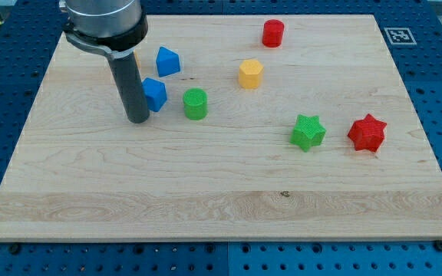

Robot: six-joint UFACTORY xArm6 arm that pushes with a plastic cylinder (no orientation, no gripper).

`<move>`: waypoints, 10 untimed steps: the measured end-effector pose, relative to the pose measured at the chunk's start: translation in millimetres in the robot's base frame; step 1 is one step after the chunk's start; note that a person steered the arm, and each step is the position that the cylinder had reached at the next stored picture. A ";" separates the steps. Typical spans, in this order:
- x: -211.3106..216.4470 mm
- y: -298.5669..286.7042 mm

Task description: Slide the blue cube a bit right

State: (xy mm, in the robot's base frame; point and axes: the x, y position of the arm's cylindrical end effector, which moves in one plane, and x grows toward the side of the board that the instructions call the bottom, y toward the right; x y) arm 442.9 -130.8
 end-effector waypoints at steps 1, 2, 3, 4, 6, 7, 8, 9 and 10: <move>-58.3 0.8; -58.3 0.8; -47.4 29.2; -40.4 37.7; -58.0 1.0; -62.9 -23.6; -71.4 -13.3; -73.1 23.9; -73.2 25.8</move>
State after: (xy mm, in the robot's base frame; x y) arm 369.7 -105.1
